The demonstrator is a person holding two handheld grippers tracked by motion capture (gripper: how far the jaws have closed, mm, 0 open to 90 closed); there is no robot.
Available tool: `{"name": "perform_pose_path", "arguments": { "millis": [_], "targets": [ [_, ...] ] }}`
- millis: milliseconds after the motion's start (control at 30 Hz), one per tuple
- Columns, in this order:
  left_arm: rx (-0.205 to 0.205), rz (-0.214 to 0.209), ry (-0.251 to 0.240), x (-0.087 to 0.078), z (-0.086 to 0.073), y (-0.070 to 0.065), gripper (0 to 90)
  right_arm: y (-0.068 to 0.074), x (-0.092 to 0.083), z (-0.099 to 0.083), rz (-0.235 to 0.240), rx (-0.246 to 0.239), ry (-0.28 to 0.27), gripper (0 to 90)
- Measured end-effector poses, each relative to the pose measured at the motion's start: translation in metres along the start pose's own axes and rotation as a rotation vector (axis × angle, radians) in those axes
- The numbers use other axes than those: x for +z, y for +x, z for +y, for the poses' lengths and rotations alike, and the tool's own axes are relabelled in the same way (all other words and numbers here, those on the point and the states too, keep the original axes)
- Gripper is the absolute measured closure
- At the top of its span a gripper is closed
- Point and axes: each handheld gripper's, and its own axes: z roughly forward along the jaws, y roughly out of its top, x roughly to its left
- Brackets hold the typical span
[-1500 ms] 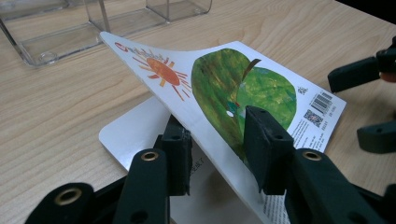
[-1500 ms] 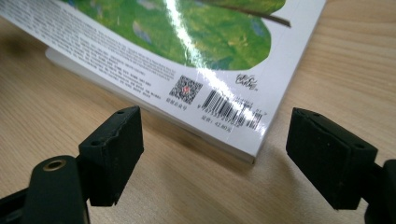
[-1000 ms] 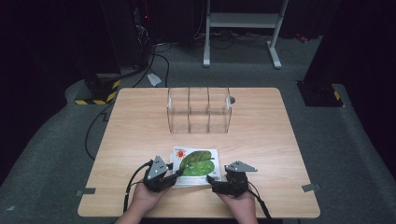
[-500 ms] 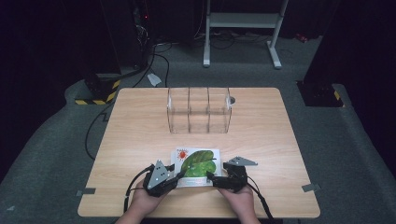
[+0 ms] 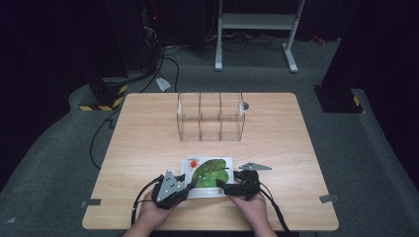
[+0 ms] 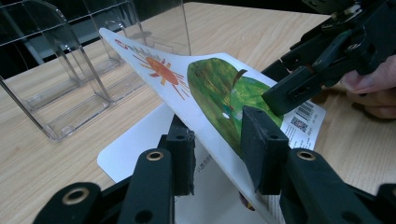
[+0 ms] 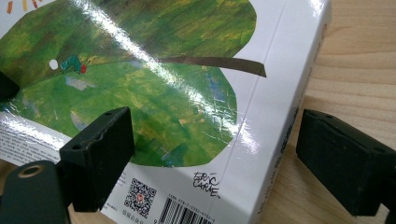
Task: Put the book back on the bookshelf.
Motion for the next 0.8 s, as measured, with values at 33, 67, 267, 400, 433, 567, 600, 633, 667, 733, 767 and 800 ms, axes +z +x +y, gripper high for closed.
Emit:
{"name": "perform_pose_path", "arguments": {
  "millis": [33, 67, 267, 400, 433, 567, 600, 633, 667, 733, 767, 800],
  "targets": [
    [0.001, 0.0, 0.0, 0.0001, -0.0001, 0.0, 65.6, -0.0001, 0.0001, 0.0001, 0.002, 0.007, 0.003, 11.1],
    [0.002, 0.0, 0.0, 0.0002, -0.0002, 0.0001, 65.6, -0.0003, 0.0004, 0.0002, 0.004, 0.008, 0.004, 11.1],
    [0.004, -0.001, -0.002, 0.0002, -0.0005, 0.0004, 65.5, 0.0016, 0.0017, 0.0, 0.017, 0.021, 0.006, 11.6],
    [0.004, -0.002, -0.002, 0.0003, -0.0007, 0.0005, 65.6, 0.0018, 0.002, 0.0, 0.022, 0.028, 0.009, 11.5],
    [0.006, -0.001, 0.0, 0.0003, -0.0008, 0.0005, 65.5, 0.0016, 0.0022, -0.0001, 0.023, 0.024, 0.008, 11.6],
    [0.006, -0.001, -0.001, 0.0001, -0.0008, 0.0004, 65.5, 0.0016, 0.0019, -0.0002, 0.024, 0.035, 0.007, 12.4],
    [0.006, -0.001, 0.0, 0.0001, -0.0009, 0.0005, 65.5, 0.0019, 0.0017, -0.0002, 0.023, 0.039, 0.008, 12.8],
    [0.003, 0.0, -0.001, 0.0004, -0.0012, 0.0005, 65.5, 0.002, 0.0016, -0.0003, 0.021, 0.04, 0.007, 13.0],
    [-0.001, 0.0, 0.001, 0.0005, -0.0015, 0.0007, 65.5, 0.0022, 0.0015, -0.0004, 0.018, 0.039, 0.005, 13.4],
    [-0.005, -0.003, 0.007, 0.001, -0.002, 0.0015, 65.5, 0.0021, 0.001, -0.0007, 0.014, 0.036, 0.003, 14.6],
    [-0.009, -0.003, 0.011, 0.0012, -0.0021, 0.0019, 65.5, 0.0022, 0.0008, -0.0008, 0.012, 0.036, 0.003, 15.2],
    [-0.011, -0.003, 0.013, 0.0015, -0.0023, 0.0022, 65.6, 0.0021, 0.0004, -0.0008, 0.01, 0.034, 0.002, 16.0]
  ]
}}
